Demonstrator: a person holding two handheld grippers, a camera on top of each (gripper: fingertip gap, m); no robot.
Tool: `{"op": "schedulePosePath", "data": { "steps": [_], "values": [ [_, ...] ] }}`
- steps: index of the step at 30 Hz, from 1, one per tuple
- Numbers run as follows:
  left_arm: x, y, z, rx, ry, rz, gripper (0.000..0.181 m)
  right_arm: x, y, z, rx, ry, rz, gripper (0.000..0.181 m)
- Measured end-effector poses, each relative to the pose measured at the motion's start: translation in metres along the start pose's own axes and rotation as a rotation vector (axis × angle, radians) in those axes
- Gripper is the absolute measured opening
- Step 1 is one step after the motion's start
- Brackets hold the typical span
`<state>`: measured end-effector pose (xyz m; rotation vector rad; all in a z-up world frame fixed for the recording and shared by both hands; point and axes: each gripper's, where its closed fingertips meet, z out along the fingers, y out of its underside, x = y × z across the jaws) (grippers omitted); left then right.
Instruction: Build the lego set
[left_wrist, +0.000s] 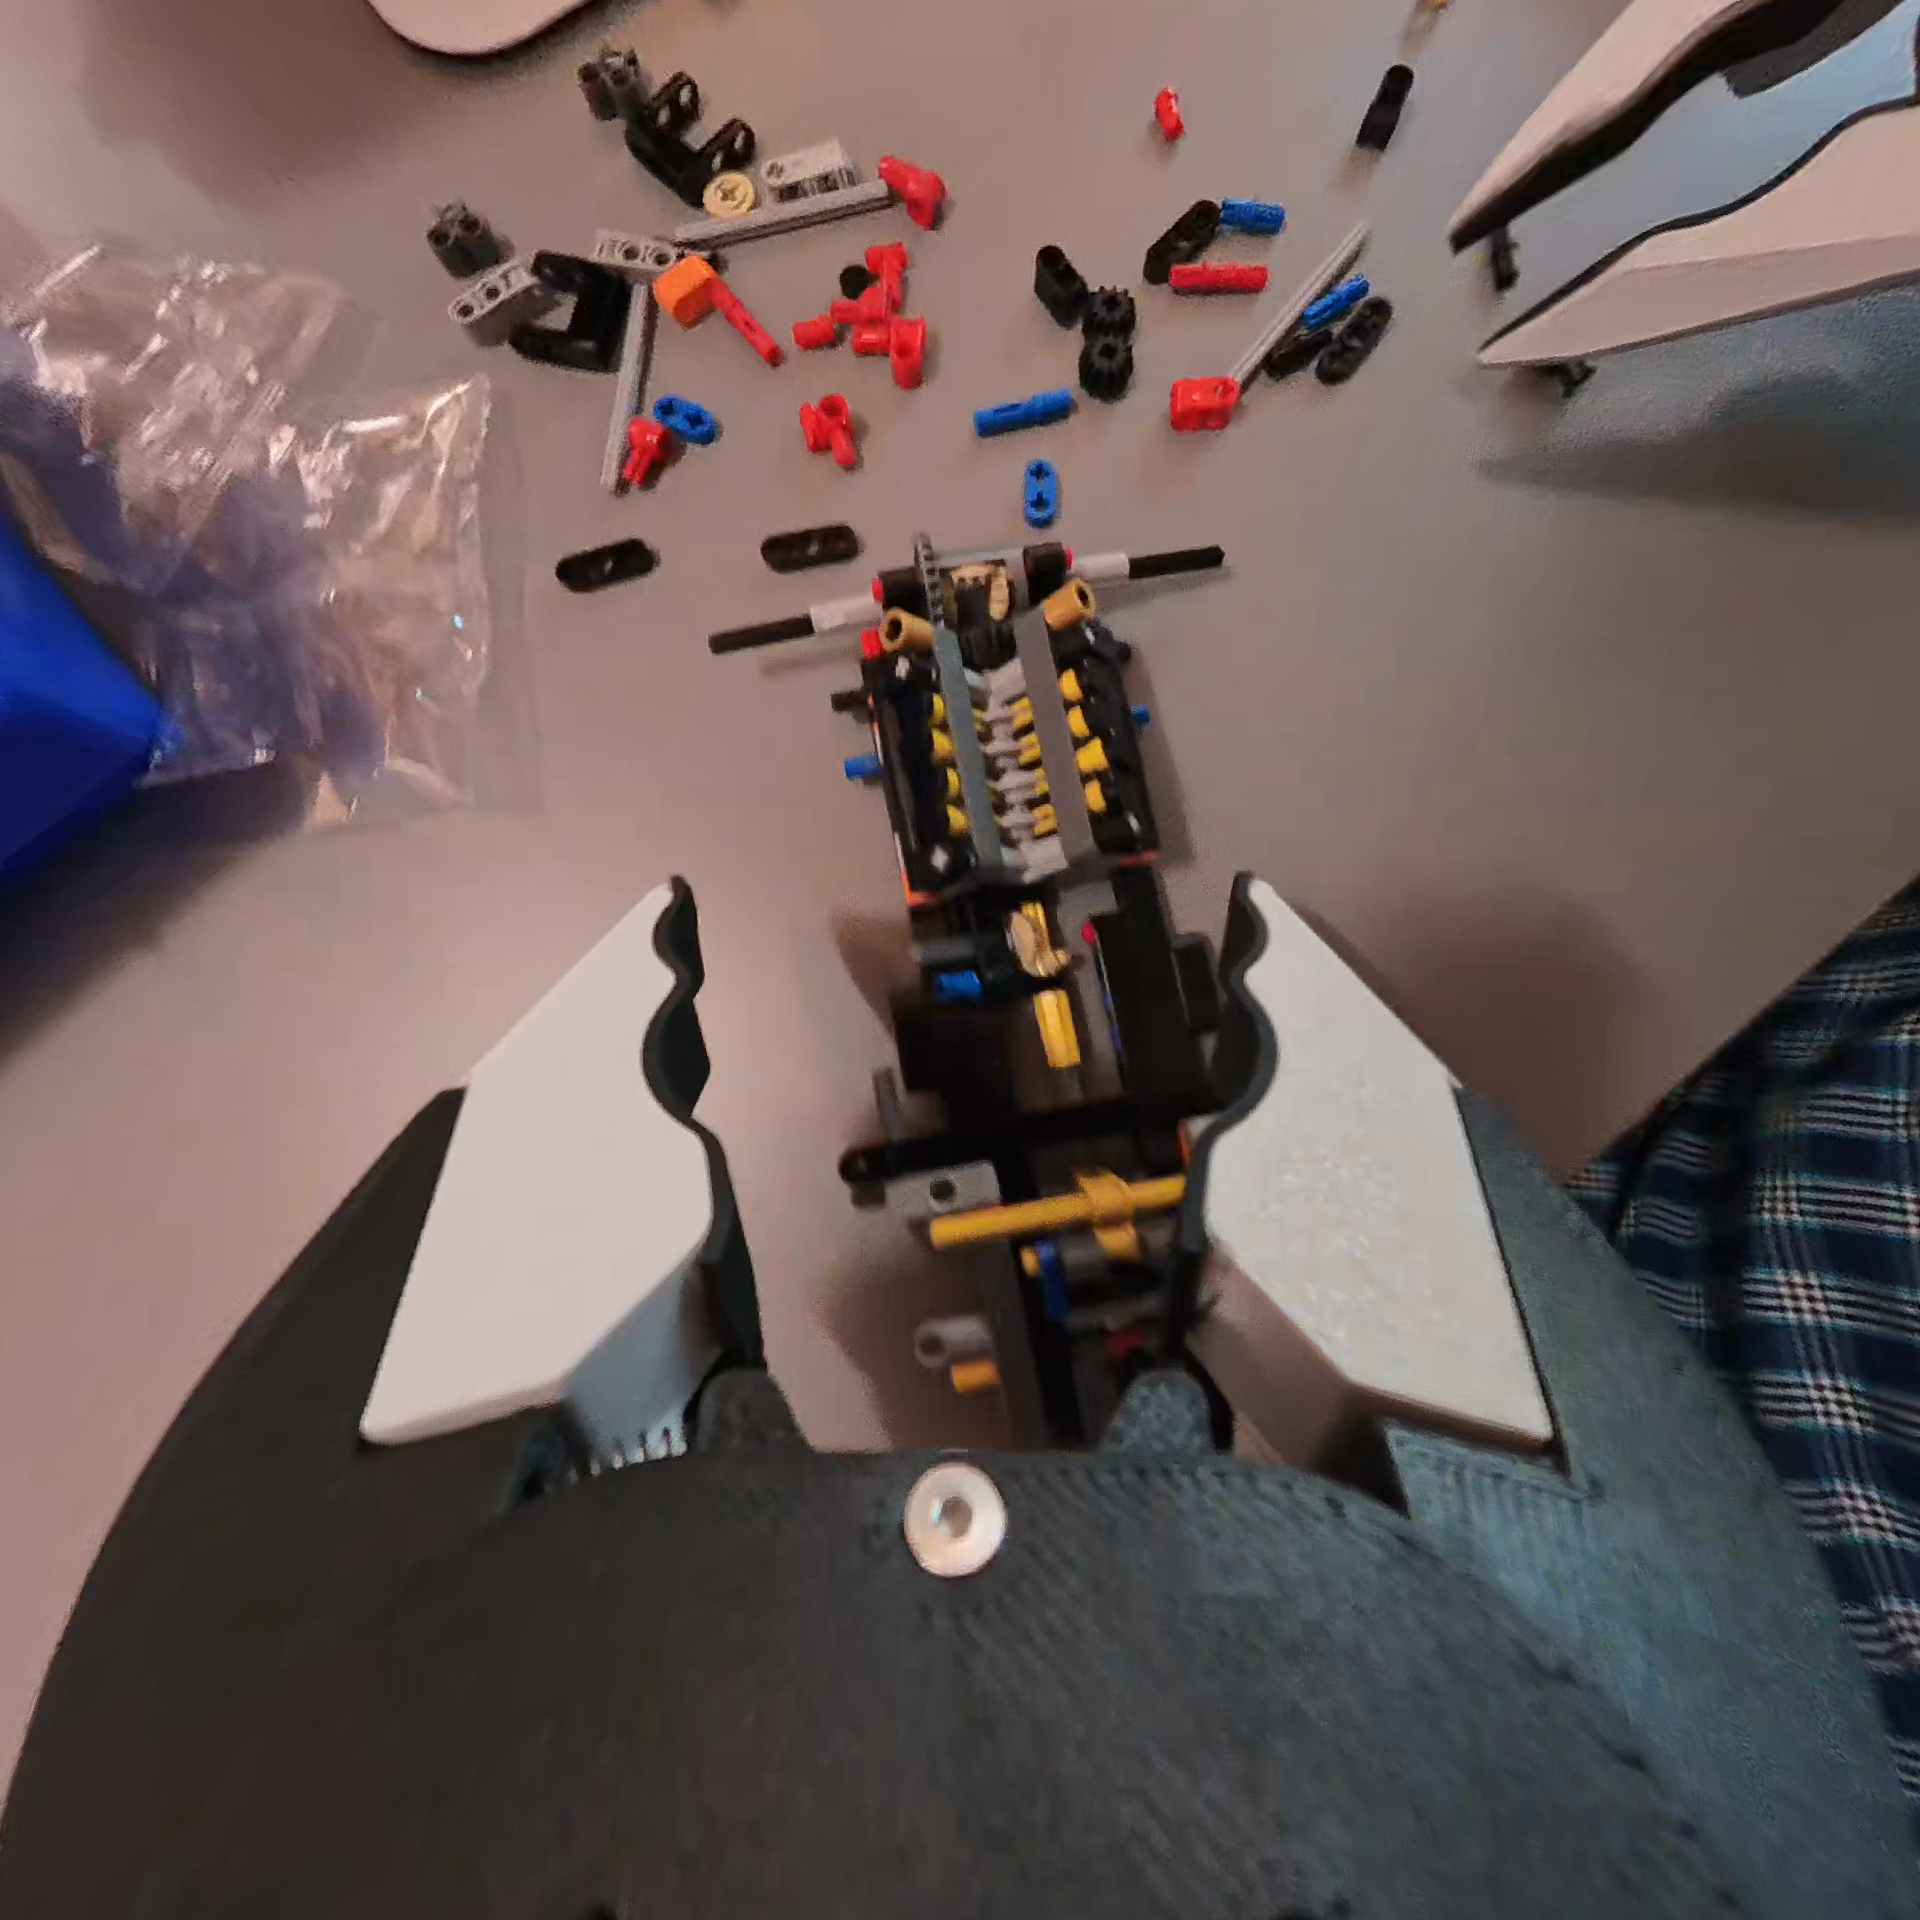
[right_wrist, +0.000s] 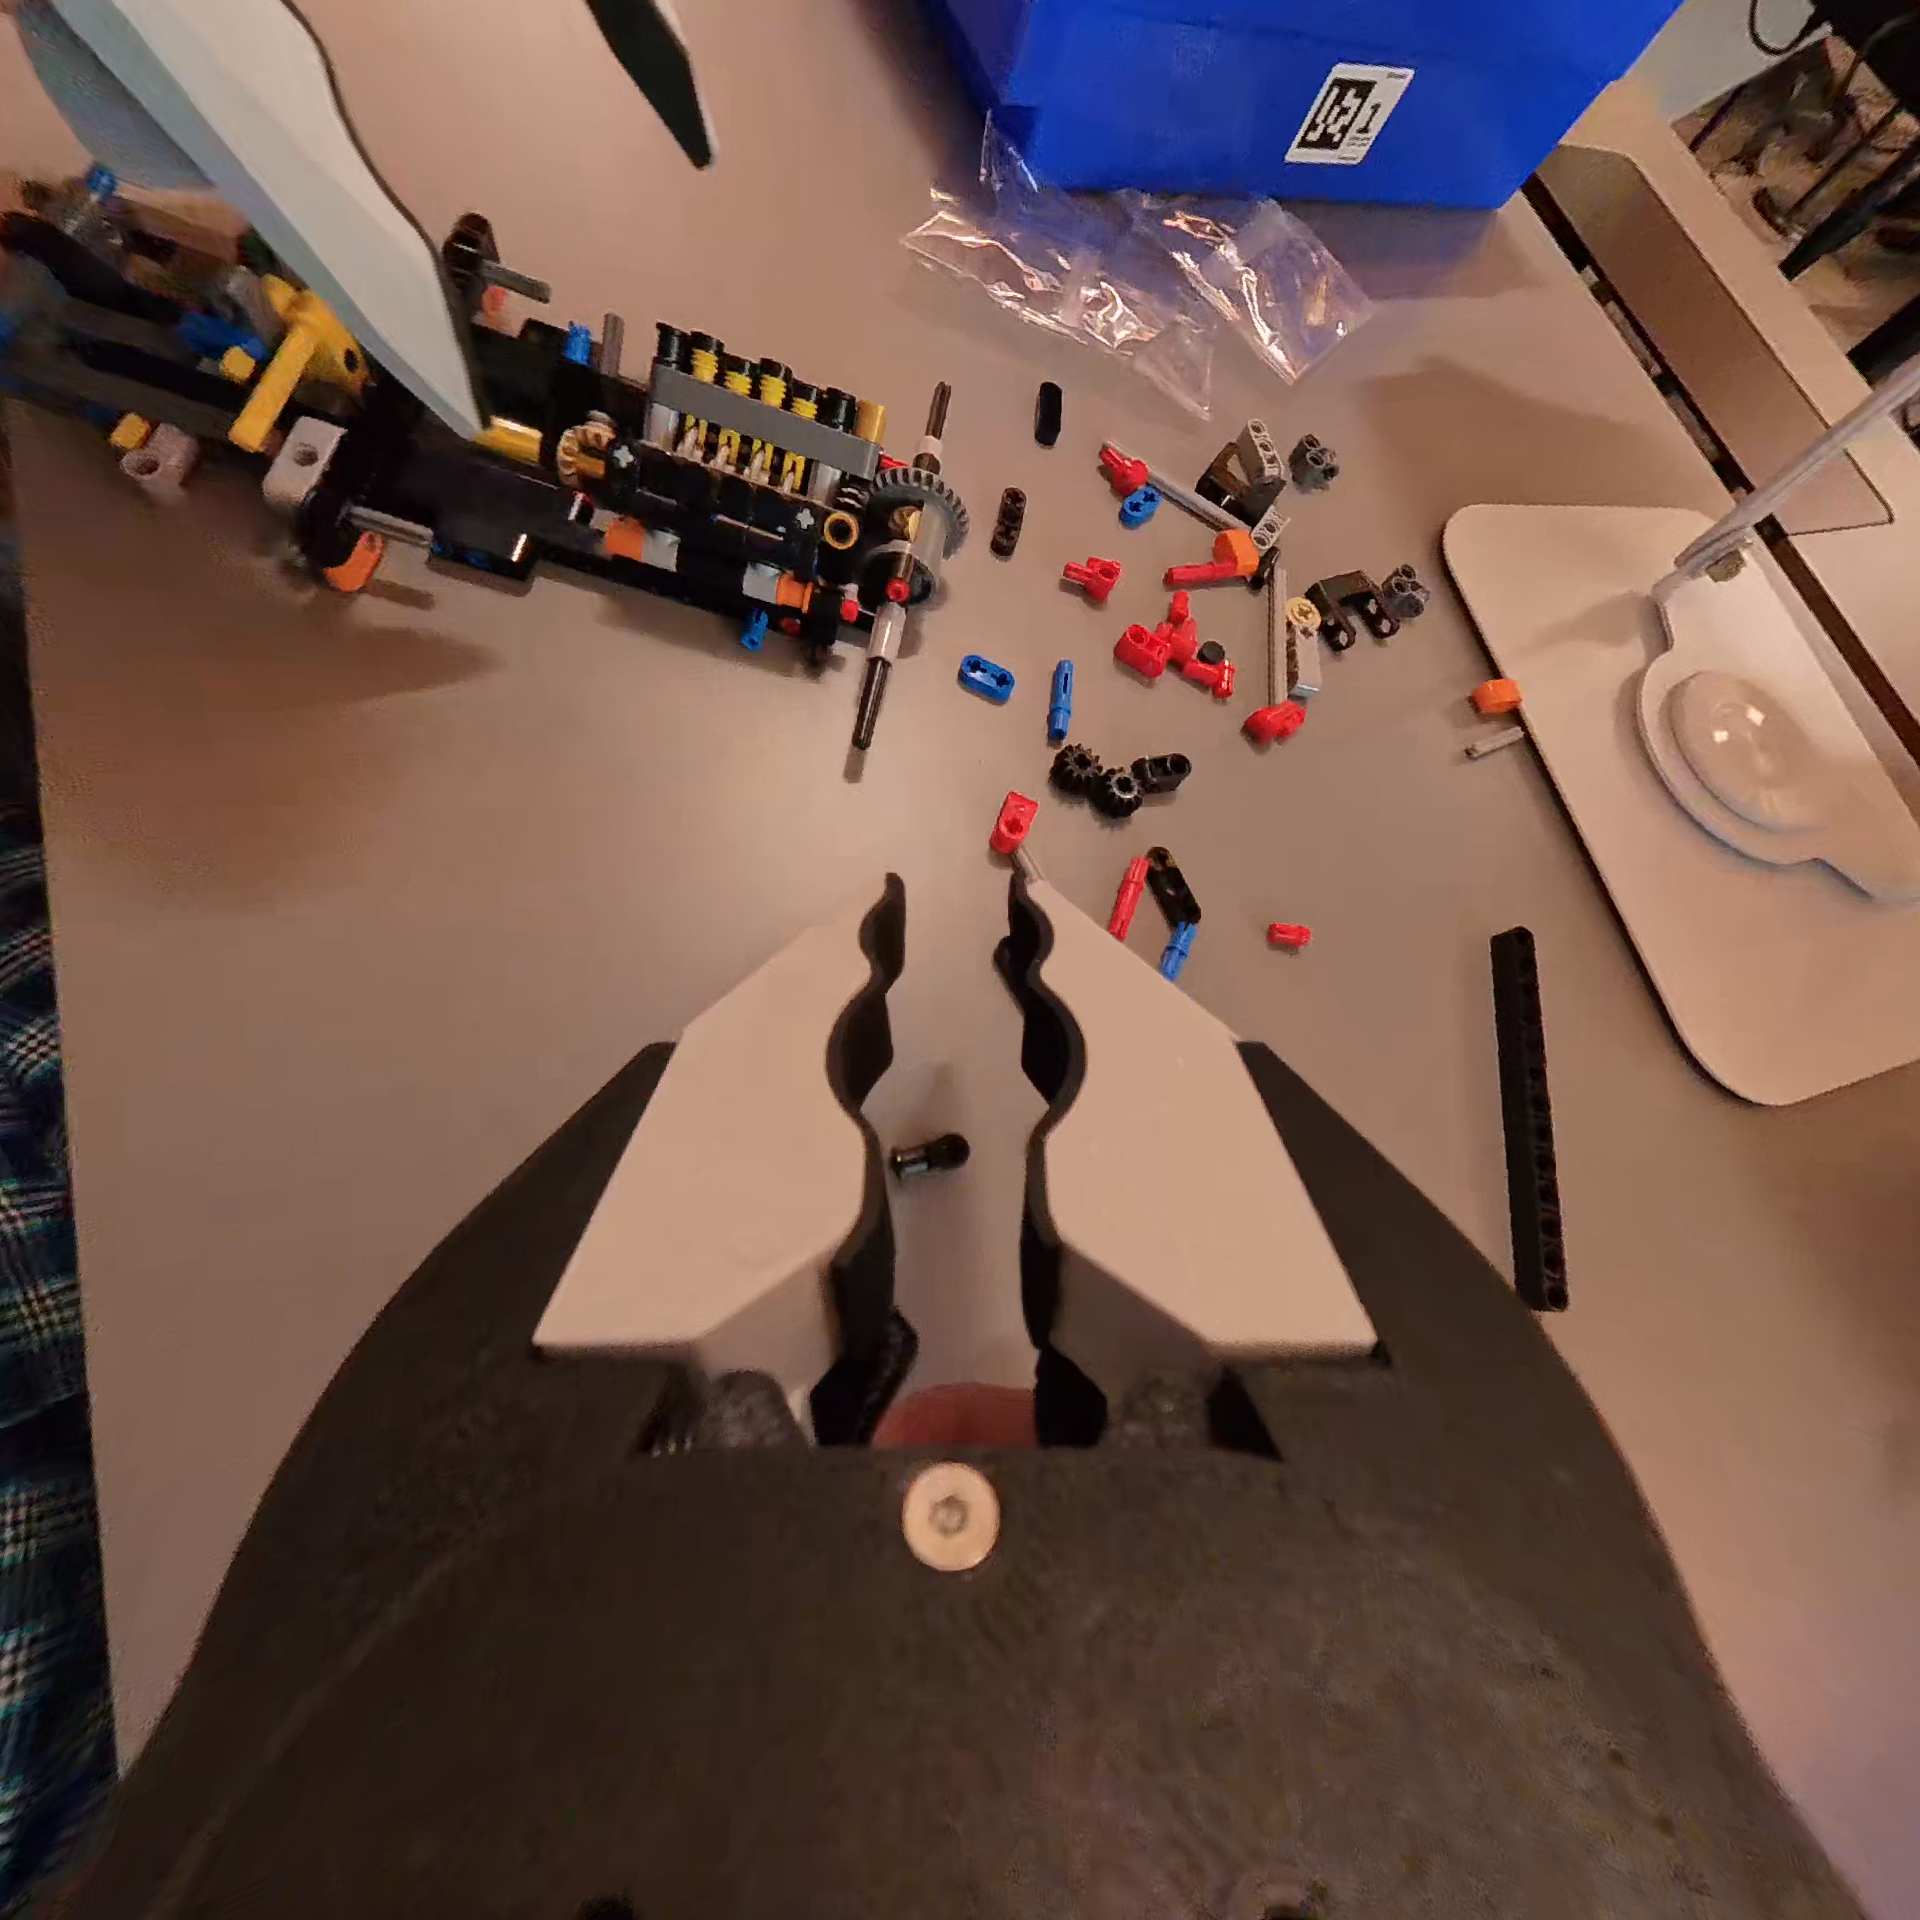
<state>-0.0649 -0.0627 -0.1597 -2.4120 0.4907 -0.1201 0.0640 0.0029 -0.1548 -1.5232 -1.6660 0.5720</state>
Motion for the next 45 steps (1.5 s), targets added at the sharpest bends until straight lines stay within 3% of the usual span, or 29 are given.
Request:
{"op": "schedulePosePath", "data": {
  "steps": [7, 15, 23, 45],
  "values": [
    [0.018, 0.05, -0.035, -0.053, -0.107, -0.084, 0.104, -0.011, -0.01, -0.008, 0.051, -0.038, -0.09, 0.02],
    [0.027, 0.076, -0.023, -0.177, -0.189, -0.043, 0.098, -0.025, -0.01, -0.012, 0.084, -0.063, -0.11, 0.021],
    [0.023, 0.074, -0.019, -0.16, -0.156, -0.04, 0.056, -0.015, -0.004, -0.024, 0.104, -0.022, -0.102, 0.019],
    [0.0, 0.07, -0.014, -0.257, -0.001, 0.229, 0.054, 0.018, 0.039, -0.053, 0.092, 0.007, -0.03, 0.024]
  ]
}}
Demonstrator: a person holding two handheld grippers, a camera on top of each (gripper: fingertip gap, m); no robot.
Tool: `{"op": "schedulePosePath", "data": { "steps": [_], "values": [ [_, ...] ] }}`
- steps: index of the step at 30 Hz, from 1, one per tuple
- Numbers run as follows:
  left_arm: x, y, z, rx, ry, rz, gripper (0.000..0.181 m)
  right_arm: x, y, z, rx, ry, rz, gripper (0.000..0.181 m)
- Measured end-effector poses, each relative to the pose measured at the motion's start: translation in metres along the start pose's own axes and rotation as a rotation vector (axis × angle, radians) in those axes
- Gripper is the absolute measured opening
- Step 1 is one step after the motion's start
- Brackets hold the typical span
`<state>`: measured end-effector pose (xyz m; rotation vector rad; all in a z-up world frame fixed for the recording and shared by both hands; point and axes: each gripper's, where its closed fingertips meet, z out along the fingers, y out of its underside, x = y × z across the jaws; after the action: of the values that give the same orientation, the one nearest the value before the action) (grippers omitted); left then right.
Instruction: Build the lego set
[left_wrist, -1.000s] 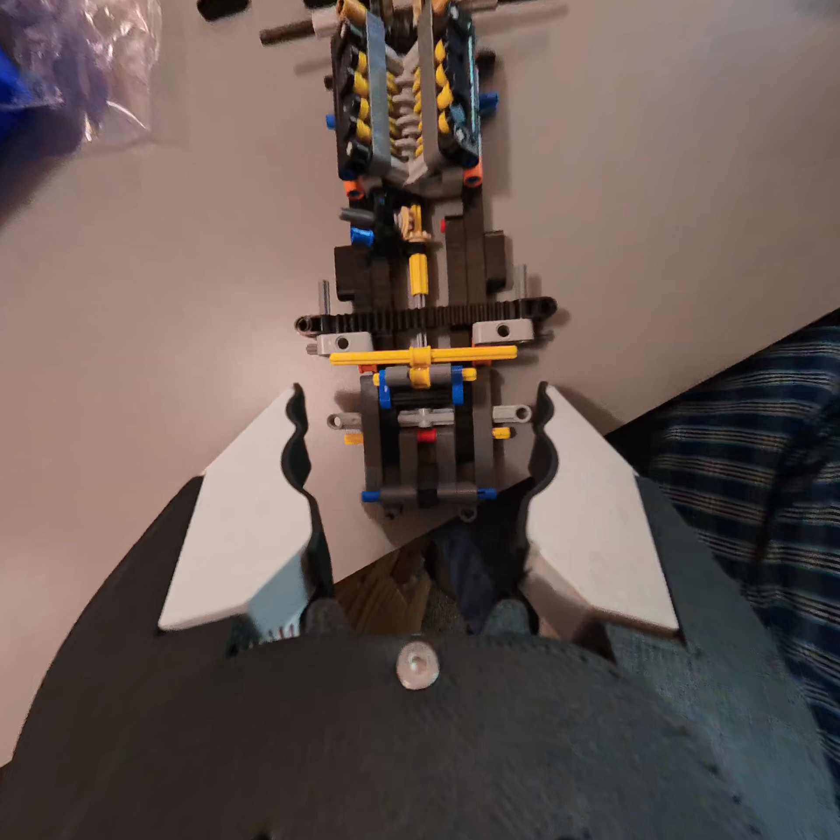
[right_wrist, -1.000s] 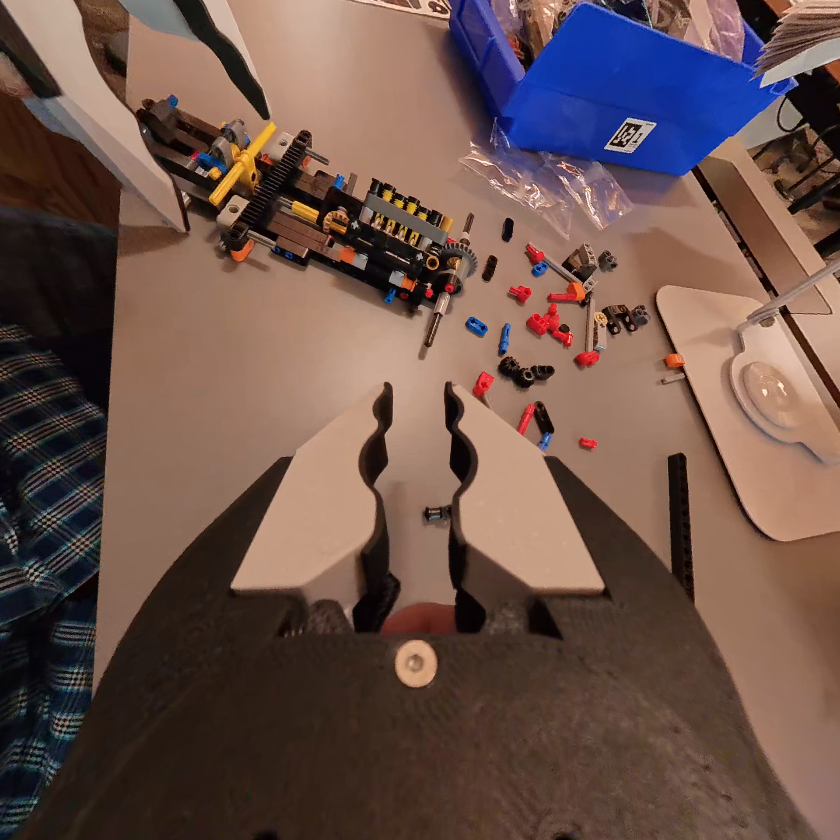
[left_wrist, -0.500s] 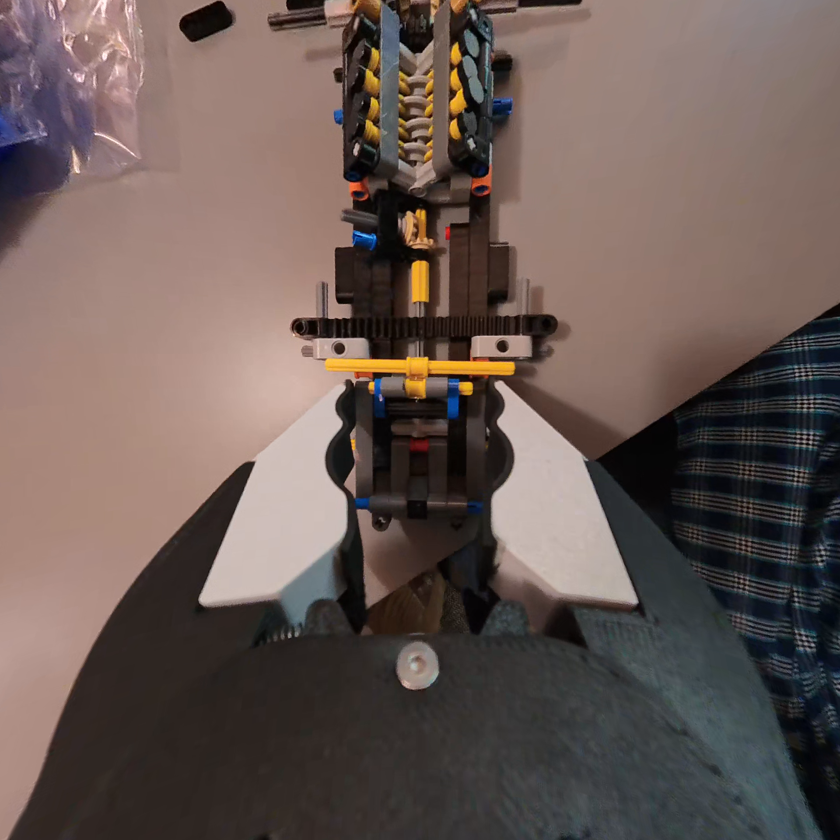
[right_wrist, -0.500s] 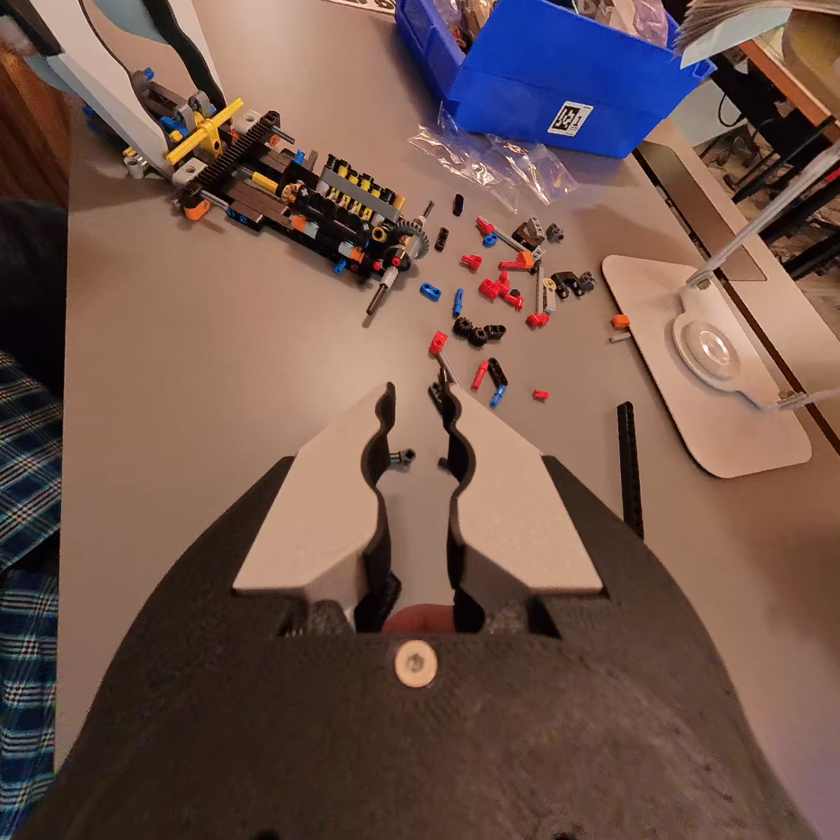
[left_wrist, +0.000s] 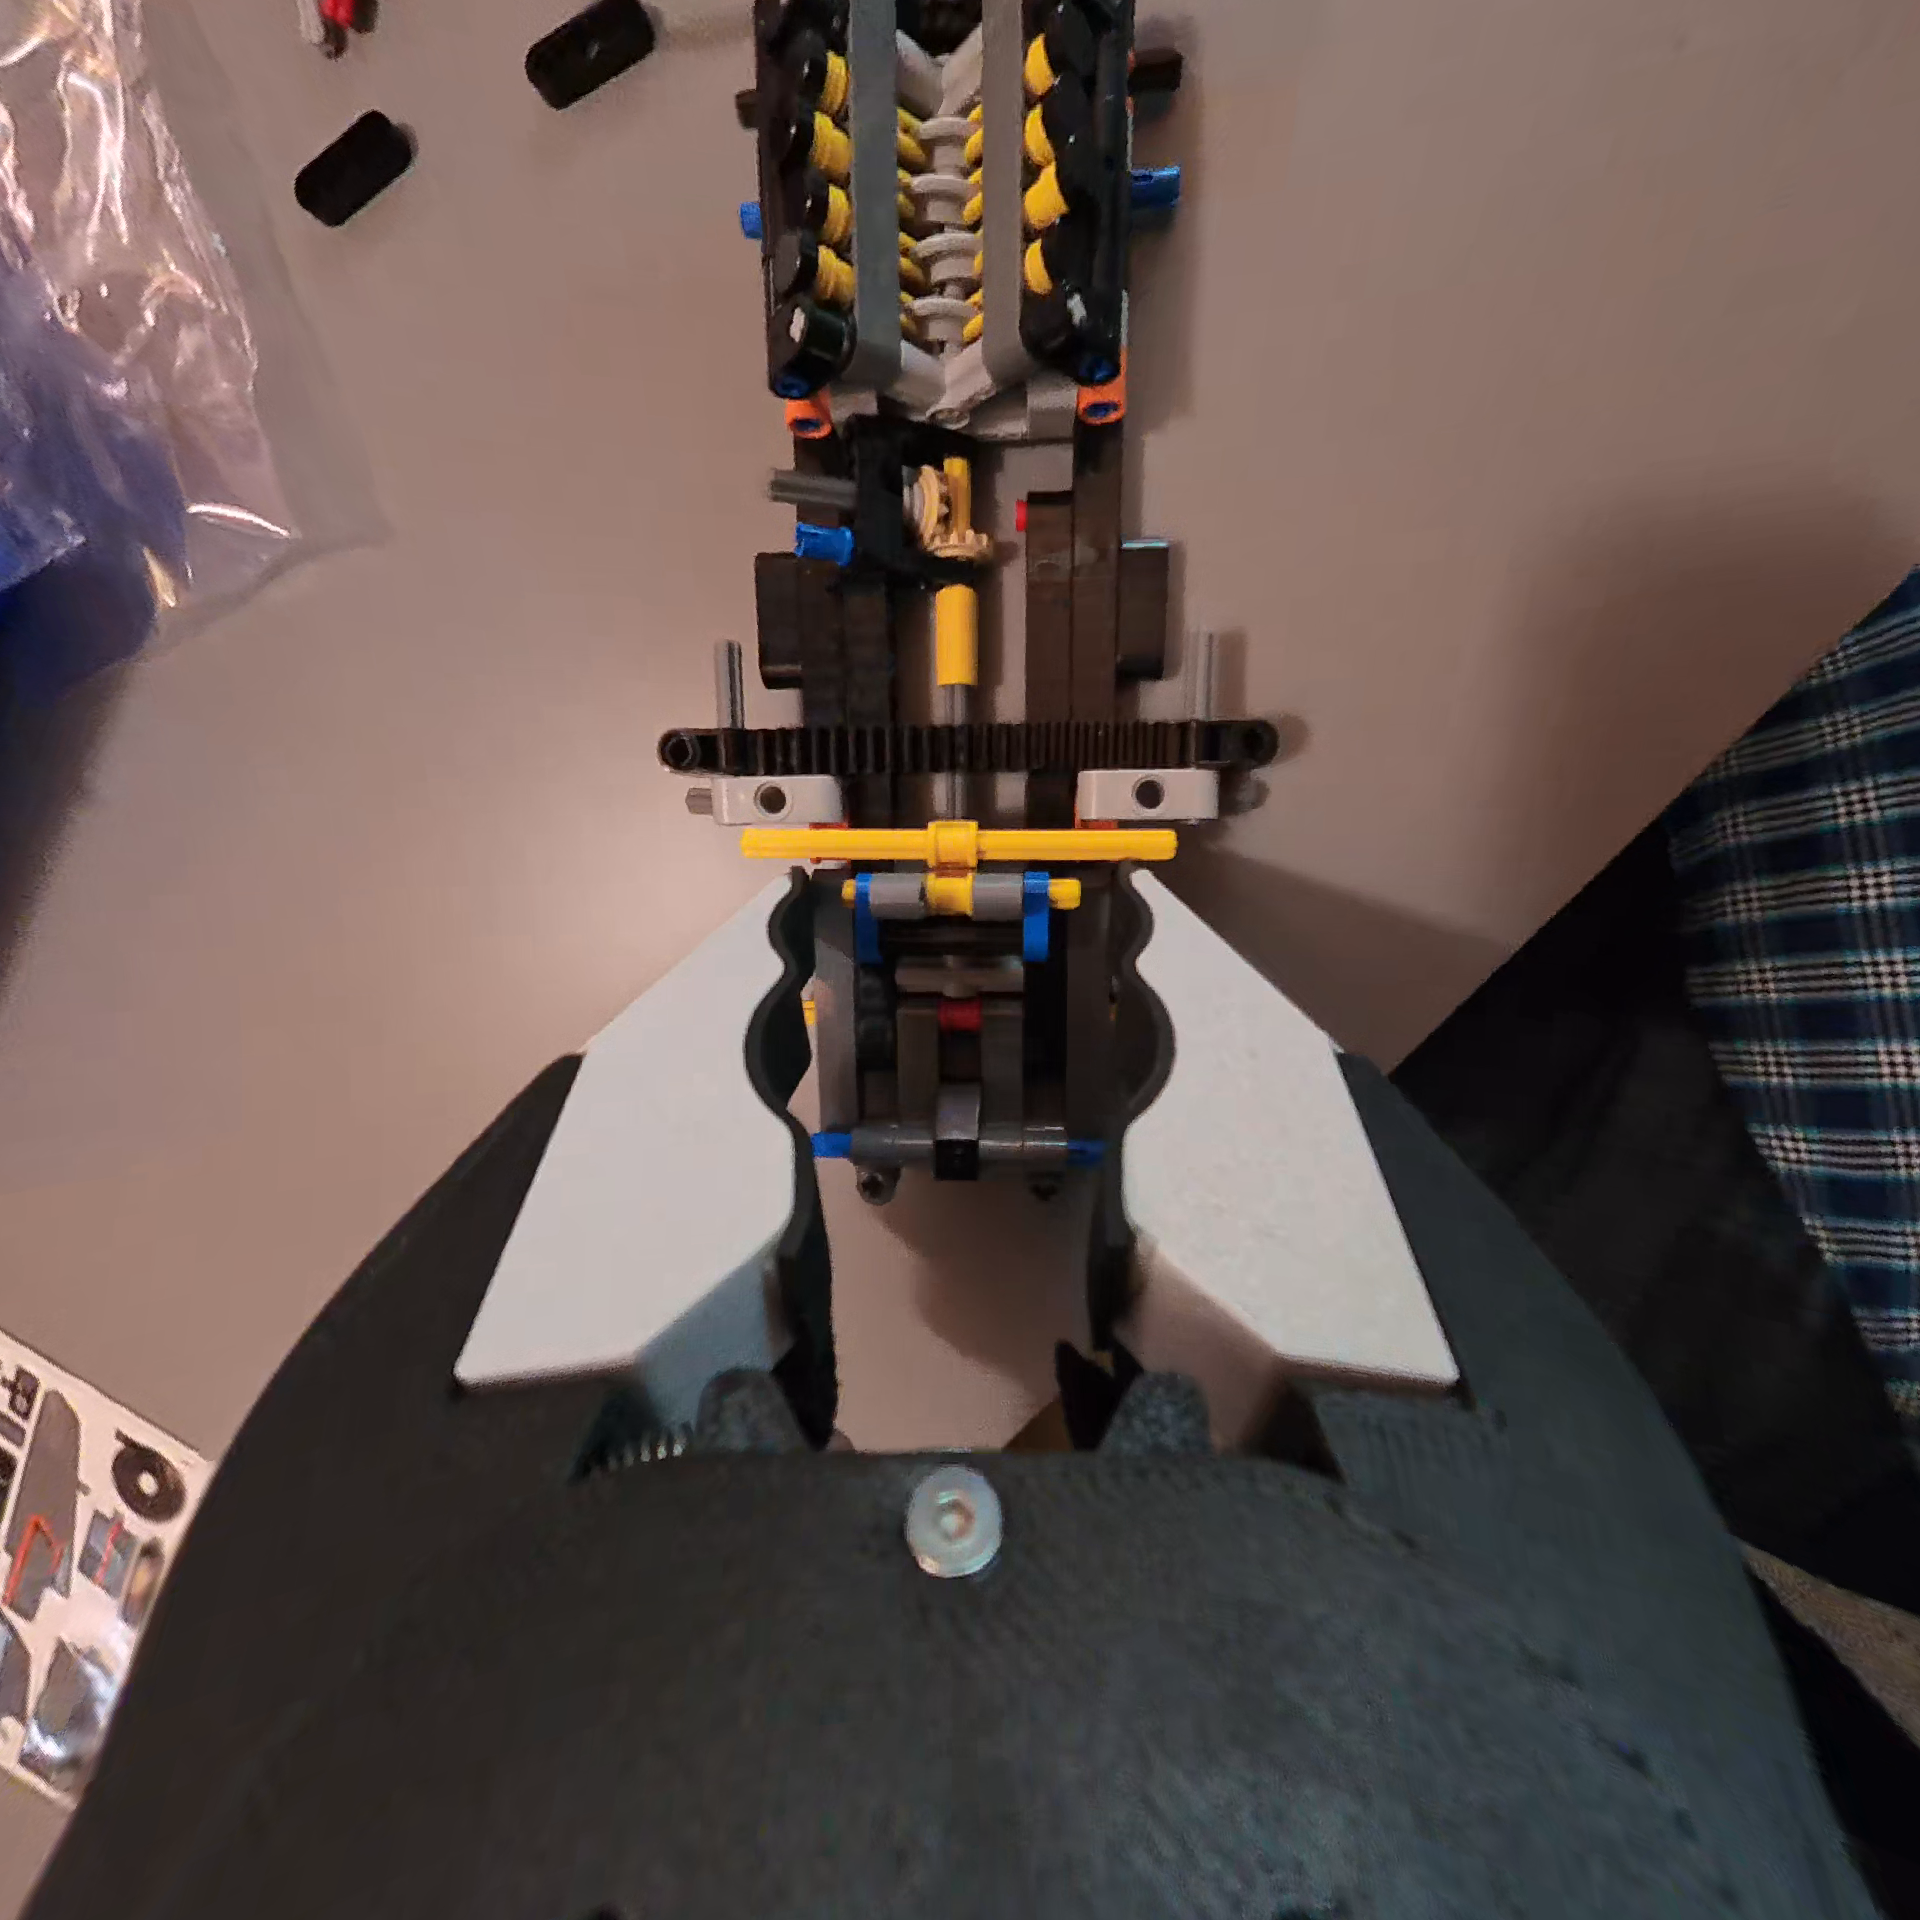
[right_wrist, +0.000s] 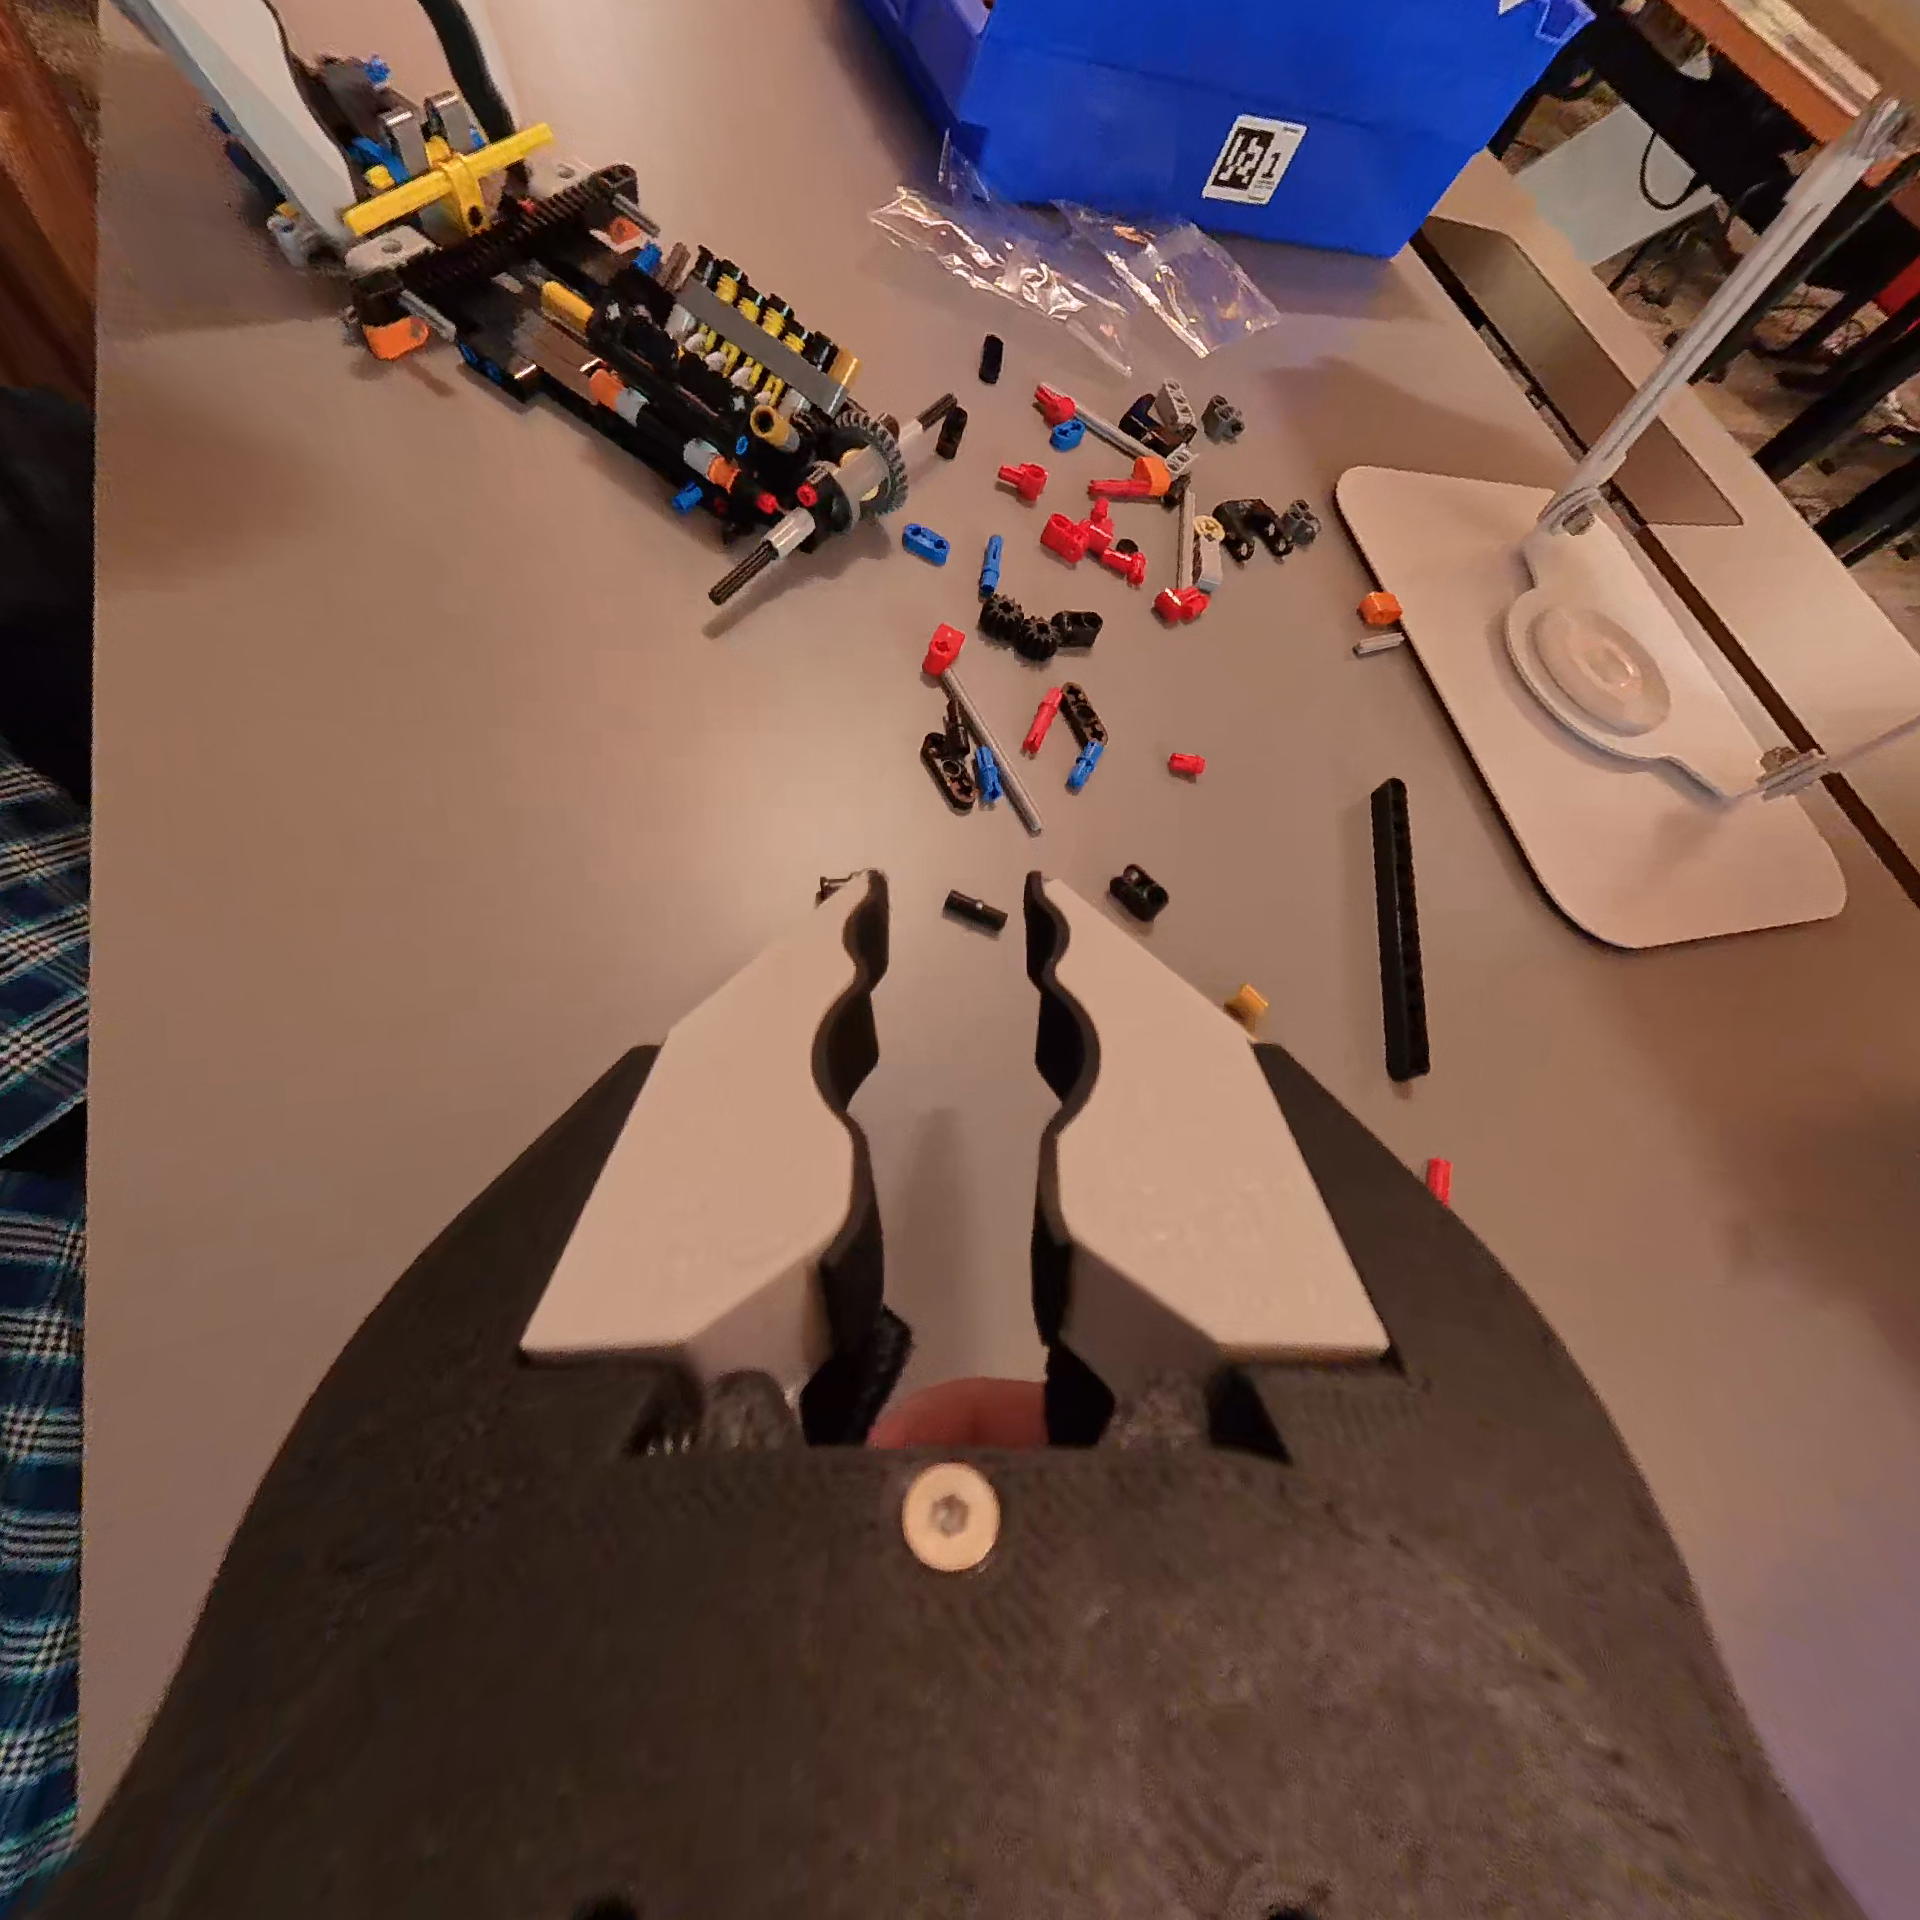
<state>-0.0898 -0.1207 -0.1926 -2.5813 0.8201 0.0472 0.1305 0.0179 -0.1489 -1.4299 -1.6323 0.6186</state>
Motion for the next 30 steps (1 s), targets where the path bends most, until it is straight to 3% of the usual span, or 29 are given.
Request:
{"op": "schedulePosePath", "data": {
  "steps": [9, 11, 17, 21, 26, 28, 30],
  "values": [
    [-0.015, 0.019, -0.005, -0.06, 0.059, 0.149, 0.055, -0.003, -0.003, -0.003, 0.026, -0.022, -0.024, 0.027],
    [-0.022, 0.027, -0.009, -0.098, 0.037, 0.142, 0.066, -0.004, -0.003, -0.003, 0.033, -0.029, -0.028, 0.028],
    [-0.026, 0.032, -0.034, -0.04, -0.054, 0.007, 0.078, -0.01, -0.01, -0.001, 0.048, -0.058, -0.055, 0.032],
    [-0.018, 0.023, -0.044, 0.082, -0.172, -0.234, 0.085, -0.012, -0.019, 0.004, 0.07, -0.067, -0.069, 0.032],
    [0.005, 0.012, -0.028, 0.186, -0.276, -0.412, 0.089, -0.015, -0.024, 0.011, 0.112, -0.089, -0.044, 0.032],
    [-0.002, 0.01, -0.023, 0.207, -0.365, -0.438, 0.081, -0.016, -0.024, 0.013, 0.123, -0.096, -0.033, 0.032],
    [-0.002, 0.008, -0.017, 0.213, -0.368, -0.455, 0.079, -0.014, -0.022, 0.015, 0.127, -0.09, -0.028, 0.032]
  ]
}}
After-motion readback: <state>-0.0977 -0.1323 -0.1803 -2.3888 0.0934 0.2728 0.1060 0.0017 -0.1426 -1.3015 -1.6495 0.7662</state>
